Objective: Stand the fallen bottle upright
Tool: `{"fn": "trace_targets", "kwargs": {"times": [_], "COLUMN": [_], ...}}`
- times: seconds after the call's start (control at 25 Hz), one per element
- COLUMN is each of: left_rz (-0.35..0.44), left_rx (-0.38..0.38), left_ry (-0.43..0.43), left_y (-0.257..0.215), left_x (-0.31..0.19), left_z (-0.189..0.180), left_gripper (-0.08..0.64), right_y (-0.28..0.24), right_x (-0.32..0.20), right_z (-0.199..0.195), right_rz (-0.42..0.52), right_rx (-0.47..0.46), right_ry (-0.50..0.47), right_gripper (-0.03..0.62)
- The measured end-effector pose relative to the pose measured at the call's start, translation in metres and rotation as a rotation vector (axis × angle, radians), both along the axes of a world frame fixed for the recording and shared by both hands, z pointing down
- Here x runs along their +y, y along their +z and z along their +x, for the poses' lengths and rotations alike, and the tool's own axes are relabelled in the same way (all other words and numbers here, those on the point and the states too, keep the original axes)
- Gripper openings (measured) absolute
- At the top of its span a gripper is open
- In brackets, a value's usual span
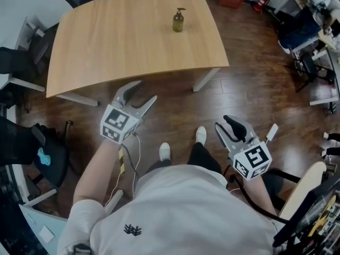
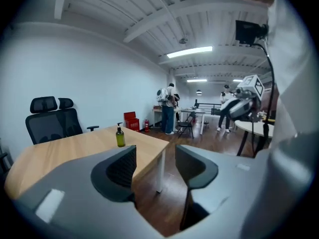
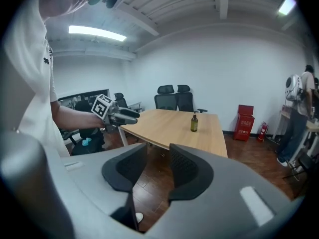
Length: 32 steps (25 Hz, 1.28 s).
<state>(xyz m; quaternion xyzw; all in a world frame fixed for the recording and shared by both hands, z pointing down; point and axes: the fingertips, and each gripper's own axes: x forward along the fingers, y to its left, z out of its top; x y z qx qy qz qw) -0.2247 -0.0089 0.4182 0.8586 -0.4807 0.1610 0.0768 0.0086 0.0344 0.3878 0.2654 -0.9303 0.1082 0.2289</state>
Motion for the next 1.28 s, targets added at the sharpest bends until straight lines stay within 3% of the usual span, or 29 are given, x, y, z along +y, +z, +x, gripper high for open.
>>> {"fn": "trace_targets", "kwargs": {"times": [0.16, 0.32, 0.56, 0.88, 1.08, 1.28], "left_rz": [-0.01, 0.026, 0.076, 0.055, 0.018, 0.05], "left_rx": [0.037, 0.108, 0.127, 0.18, 0.177, 0.16], "left_ry": [0.024, -0.009, -0.018, -0.01, 0.007, 0.004], "left_y": [-0.001, -0.022, -0.038, -0.052, -0.047, -0.053], "left_x": [0.078, 0.133, 0.2, 0.301, 0.332, 0.341], "left_z": [0.019, 0.046, 0.128, 0.229, 0.258, 0.255], "left_gripper": [0.239, 0.21, 0.209, 0.209, 0.209, 0.209], "right_y": [-0.009, -0.021, -0.019, -0.011, -0.02, -0.019], "right_x": [0.034, 0.067, 0.124, 0.211, 0.235, 0.239], "right_z": [0.005, 0.018, 0.074, 0.143, 0.156, 0.144], "right_rz": [0.035, 0.081, 0.11, 0.075, 0.106, 0.138], "right_rx": [-0.004, -0.025, -0.05, -0.12, -0.125, -0.132], "right_ry": [-0.021, -0.055, -0.1, -0.13, -0.124, -0.147], "right_gripper": [0.143, 0.143, 0.141, 0.141, 0.138, 0.135]}}
